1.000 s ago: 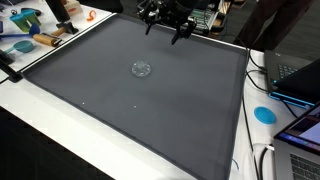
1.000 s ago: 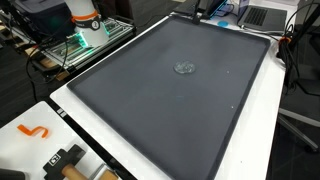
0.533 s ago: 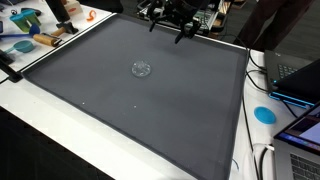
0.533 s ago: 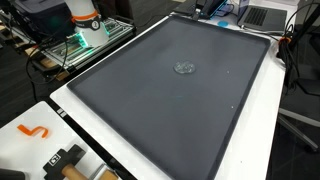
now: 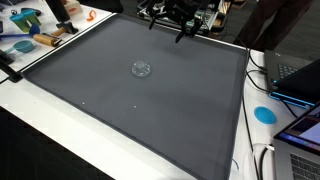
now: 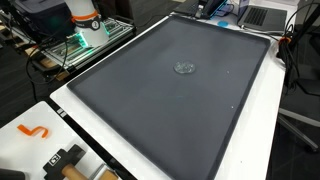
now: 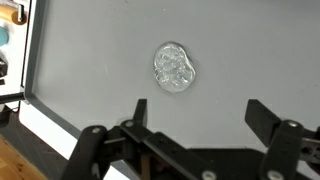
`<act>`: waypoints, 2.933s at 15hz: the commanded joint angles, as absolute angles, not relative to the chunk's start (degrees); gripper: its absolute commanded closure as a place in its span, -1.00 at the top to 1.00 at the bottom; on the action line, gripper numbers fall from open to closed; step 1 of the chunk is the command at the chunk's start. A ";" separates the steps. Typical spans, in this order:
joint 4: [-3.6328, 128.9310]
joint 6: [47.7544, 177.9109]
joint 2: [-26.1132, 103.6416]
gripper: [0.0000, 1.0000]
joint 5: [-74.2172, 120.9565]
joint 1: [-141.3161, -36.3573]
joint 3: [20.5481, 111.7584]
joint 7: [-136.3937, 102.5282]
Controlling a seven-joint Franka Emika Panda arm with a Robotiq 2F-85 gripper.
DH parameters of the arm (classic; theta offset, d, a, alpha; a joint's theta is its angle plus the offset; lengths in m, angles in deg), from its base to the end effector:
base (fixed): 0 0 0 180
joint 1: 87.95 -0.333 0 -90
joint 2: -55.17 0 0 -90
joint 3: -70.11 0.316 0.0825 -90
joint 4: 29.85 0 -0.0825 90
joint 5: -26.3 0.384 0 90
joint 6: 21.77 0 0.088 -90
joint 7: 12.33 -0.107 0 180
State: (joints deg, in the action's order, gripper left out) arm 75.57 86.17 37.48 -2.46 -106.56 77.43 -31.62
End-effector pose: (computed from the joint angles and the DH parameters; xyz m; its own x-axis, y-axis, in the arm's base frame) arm 0.5599 0.2275 0.3498 0.9448 0.2926 -0.1473 0.3275 -0.8346 0.4429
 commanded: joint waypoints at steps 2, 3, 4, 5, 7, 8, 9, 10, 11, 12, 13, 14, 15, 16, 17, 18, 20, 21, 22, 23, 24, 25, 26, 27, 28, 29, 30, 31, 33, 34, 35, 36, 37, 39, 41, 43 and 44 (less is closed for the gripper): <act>73.30 86.64 36.94 1.00 -0.70 -104.92 76.87 -32.47; 72.78 87.08 36.95 1.00 0.21 -104.34 76.75 -32.10; 72.26 87.47 36.96 1.00 0.90 -103.82 76.55 -32.26; 71.78 87.96 36.99 1.00 2.43 -103.05 76.46 -31.91; 70.77 88.96 37.07 1.00 5.73 -101.51 76.12 -31.59; 70.40 89.67 37.14 1.00 7.91 -100.60 75.95 -31.23; 70.00 90.34 37.11 1.00 9.87 -99.85 75.71 -31.11; 69.92 91.40 37.13 1.00 11.86 -98.94 75.43 -30.76; 70.00 92.73 37.19 1.00 13.92 -98.02 75.22 -30.26; 70.20 94.20 37.21 1.00 15.84 -97.06 74.85 -29.98; 70.48 95.74 37.26 1.00 17.67 -96.19 74.59 -29.56; 70.81 97.16 37.32 1.00 19.20 -95.37 74.21 -29.41; 71.12 98.32 37.36 1.00 20.43 -94.66 73.81 -29.23; 71.49 99.52 37.47 1.00 22.11 -93.86 73.50 -28.82; 72.00 100.43 37.65 1.00 23.51 -93.10 73.07 -28.65; 72.51 101.35 37.82 1.00 25.20 -92.32 72.84 -28.18; 73.99 103.23 38.30 1.00 28.91 -90.60 72.29 -26.80; 75.06 104.25 38.67 1.00 30.68 -89.72 71.97 -26.10; 76.02 105.19 39.01 1.00 32.59 -88.87 71.80 -25.22; 77.03 106.14 39.29 1.00 34.31 -88.10 71.58 -24.47; 78.20 107.05 39.63 1.00 35.93 -87.36 71.28 -23.97; 79.24 107.99 39.90 1.00 37.81 -86.63 71.08 -23.46; 80.46 109.08 40.21 1.00 39.26 -86.06 70.74 -23.43; 81.61 109.84 40.53 1.00 41.11 -85.40 70.61 -22.88; 82.94 110.71 40.97 1.00 42.64 -84.91 70.34 -23.14; 84.17 111.34 41.35 1.00 44.07 -84.50 70.09 -23.30; 85.40 112.01 41.75 1.00 45.48 -84.17 69.90 -23.54; 86.75 112.63 42.24 1.00 46.73 -83.89 69.74 -23.40; 89.38 114.95 43.22 1.00 49.21 -83.43 69.50 -23.02; 90.73 116.15 43.73 1.00 50.42 -83.24 69.44 -22.83; 92.11 117.58 44.24 1.00 51.92 -82.97 69.55 -21.95; 93.29 118.84 44.68 1.00 52.57 -82.92 69.49 -21.62; 94.44 120.15 45.21 1.00 53.84 -82.78 69.65 -20.57; 96.67 122.70 46.24 1.00 55.27 -82.75 69.84 -18.25; 98.70 125.24 47.37 1.00 56.64 -82.79 70.03 -16.01; 100.33 127.02 48.35 1.00 58.02 -82.83 70.15 -14.35; 101.05 127.75 48.79 1.00 59.00 -82.80 70.31 -13.17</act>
